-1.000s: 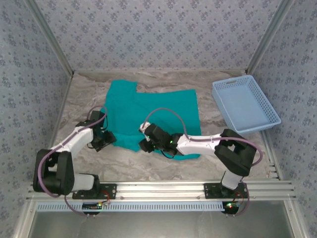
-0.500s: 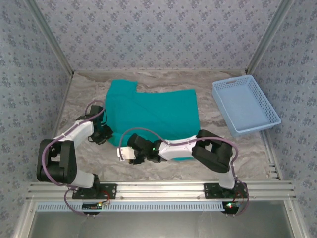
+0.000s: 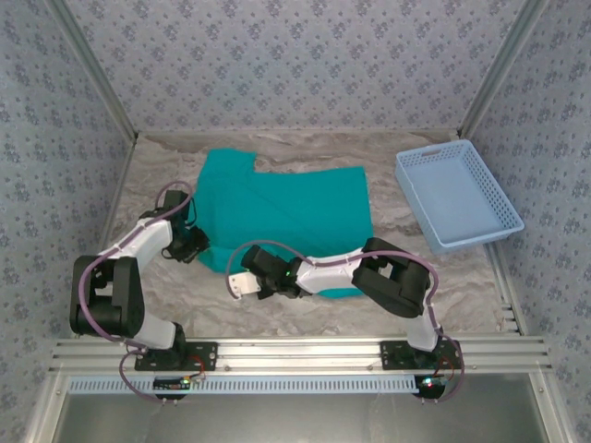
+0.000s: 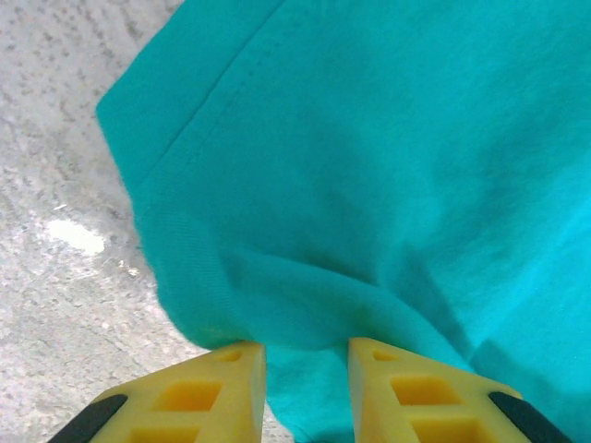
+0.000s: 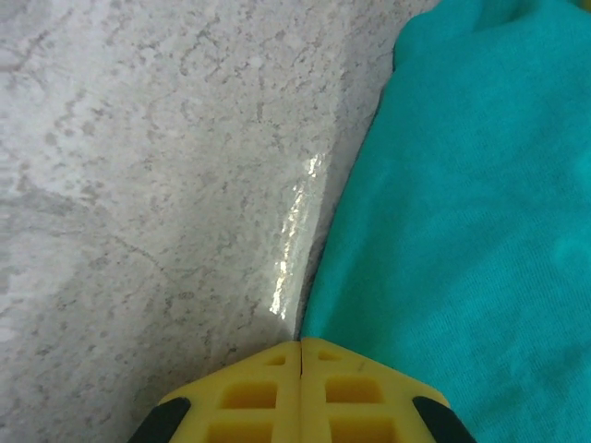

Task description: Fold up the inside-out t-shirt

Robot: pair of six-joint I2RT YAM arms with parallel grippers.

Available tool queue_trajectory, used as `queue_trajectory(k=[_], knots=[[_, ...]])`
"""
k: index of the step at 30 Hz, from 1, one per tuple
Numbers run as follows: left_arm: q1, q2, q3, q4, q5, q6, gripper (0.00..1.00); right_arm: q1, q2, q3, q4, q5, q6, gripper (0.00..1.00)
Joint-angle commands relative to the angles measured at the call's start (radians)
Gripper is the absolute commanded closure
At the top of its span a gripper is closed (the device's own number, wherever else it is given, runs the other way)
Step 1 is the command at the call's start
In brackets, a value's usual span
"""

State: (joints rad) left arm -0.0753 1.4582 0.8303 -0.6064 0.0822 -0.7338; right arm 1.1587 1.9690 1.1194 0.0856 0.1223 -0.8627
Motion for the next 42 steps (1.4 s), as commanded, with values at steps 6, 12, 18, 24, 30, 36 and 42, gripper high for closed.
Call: queue_trajectory(k=[6, 12, 18, 24, 30, 36, 42], knots=[[0.01, -0.062, 0.067, -0.06, 0.026, 0.026, 0.58, -0.043, -0.155, 0.024, -0.037, -0.274, 0.13, 1.0], [0.046, -0.161, 0.104, -0.135, -0.006, 0.035, 0.54, -0.021, -0.205, 0.064, 0.061, -0.47, 0.464, 1.0], [0.077, -0.24, 0.109, -0.176, -0.068, 0.06, 0.51, 0.03, -0.187, 0.083, 0.204, -0.516, 0.838, 1.0], [0.084, -0.253, 0.058, -0.175, -0.05, 0.072, 0.5, 0.054, -0.195, -0.056, 0.193, -0.437, 0.825, 0.87], [0.082, -0.251, -0.015, -0.173, -0.041, 0.08, 0.49, 0.082, -0.218, -0.006, -0.211, -0.521, 0.453, 0.49], [0.068, -0.294, -0.135, -0.196, 0.023, 0.03, 0.5, 0.039, -0.264, -0.071, -0.087, -0.493, 0.507, 0.46], [0.033, -0.328, -0.212, -0.156, 0.019, -0.048, 0.54, 0.016, -0.193, -0.099, 0.043, -0.334, 0.593, 0.46]])
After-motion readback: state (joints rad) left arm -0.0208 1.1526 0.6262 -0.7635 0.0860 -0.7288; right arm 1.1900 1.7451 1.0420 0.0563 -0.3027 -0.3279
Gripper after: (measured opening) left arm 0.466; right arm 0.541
